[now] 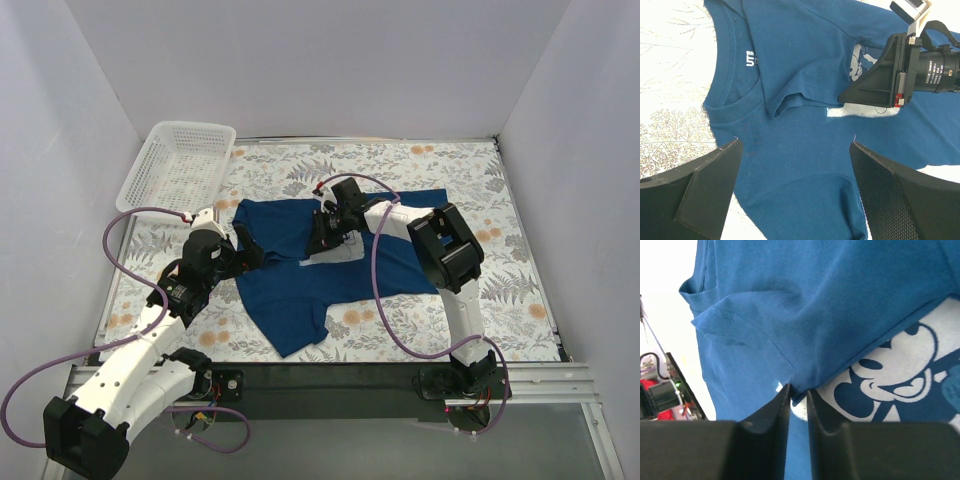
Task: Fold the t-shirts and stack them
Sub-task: Fold the tshirt
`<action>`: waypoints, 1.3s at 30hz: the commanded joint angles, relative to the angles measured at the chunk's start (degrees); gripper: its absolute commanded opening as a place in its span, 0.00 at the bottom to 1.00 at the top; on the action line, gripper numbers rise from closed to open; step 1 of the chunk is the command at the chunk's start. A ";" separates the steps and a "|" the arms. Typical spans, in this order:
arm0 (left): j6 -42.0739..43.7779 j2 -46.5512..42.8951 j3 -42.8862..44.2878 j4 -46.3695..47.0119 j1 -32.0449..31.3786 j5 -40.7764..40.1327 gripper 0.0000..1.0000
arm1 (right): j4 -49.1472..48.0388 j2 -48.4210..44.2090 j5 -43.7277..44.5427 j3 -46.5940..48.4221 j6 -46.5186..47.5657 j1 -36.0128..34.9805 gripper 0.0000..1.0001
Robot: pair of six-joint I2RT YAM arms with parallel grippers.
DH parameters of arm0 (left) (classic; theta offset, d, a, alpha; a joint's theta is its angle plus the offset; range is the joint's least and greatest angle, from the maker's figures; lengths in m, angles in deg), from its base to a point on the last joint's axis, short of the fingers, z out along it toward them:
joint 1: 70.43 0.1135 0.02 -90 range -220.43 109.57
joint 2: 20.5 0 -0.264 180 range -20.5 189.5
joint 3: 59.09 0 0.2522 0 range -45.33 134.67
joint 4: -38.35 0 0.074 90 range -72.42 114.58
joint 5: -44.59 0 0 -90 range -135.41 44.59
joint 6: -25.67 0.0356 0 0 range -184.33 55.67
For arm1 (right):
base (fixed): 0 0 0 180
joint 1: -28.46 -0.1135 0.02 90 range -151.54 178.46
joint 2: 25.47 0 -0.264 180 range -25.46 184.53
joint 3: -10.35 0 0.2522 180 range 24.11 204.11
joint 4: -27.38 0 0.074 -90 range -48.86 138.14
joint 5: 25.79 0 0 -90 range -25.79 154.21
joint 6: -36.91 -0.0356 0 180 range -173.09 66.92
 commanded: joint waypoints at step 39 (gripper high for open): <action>1.64 14.36 0.92 5.99 0.20 6.25 0.74 | 5.45 -6.36 3.24 -3.00 7.46 1.67 0.04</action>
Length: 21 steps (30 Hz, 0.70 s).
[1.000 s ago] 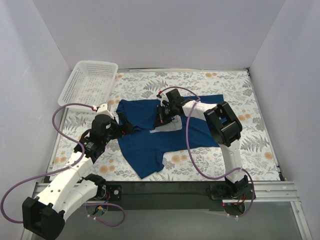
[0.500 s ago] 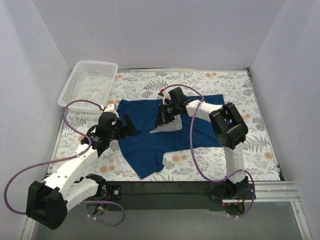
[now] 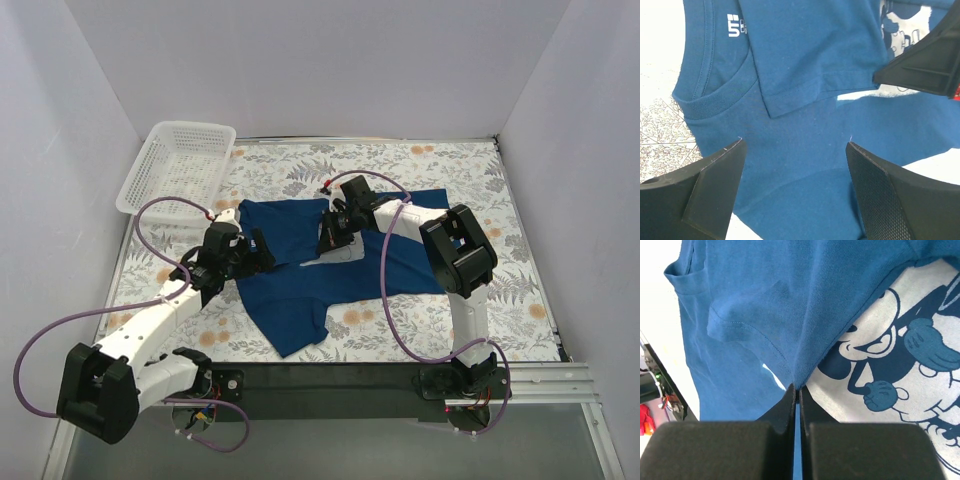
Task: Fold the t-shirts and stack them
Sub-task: Fold the tshirt
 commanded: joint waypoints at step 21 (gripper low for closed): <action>-5.20 40.00 32.14 5.82 11.18 -7.38 0.60 | 6.90 -22.98 -16.02 -8.30 41.81 35.34 0.64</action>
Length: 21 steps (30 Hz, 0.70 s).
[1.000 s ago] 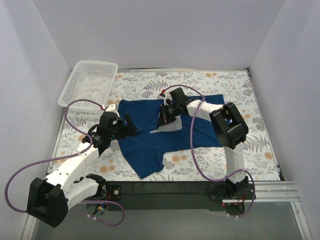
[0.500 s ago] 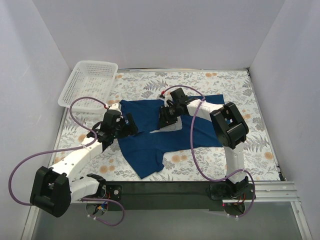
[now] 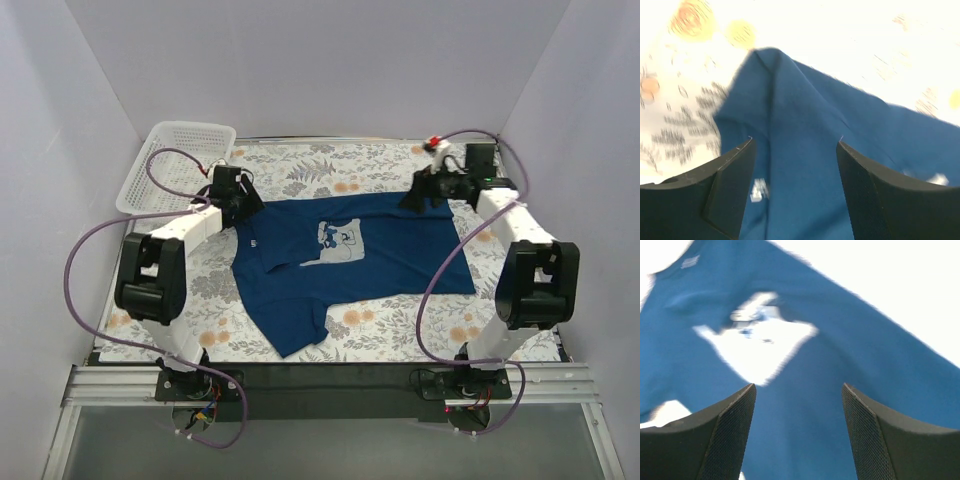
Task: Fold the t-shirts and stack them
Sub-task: Fold the tshirt
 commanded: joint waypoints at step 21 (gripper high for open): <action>7.35 13.93 14.50 -1.81 1.11 -7.52 0.59 | -2.29 24.95 7.50 13.58 -11.06 21.91 0.59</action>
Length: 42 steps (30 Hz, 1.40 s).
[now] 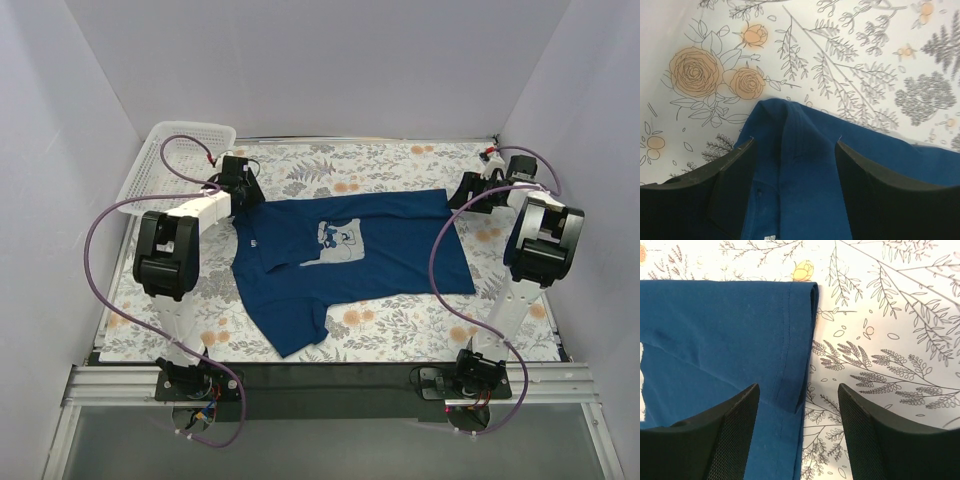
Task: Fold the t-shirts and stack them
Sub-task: Fold the tshirt
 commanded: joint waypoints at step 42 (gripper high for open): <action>6.39 -3.01 4.06 -2.35 0.30 3.28 0.34 | 0.25 -5.63 -0.63 -4.50 7.46 0.43 0.58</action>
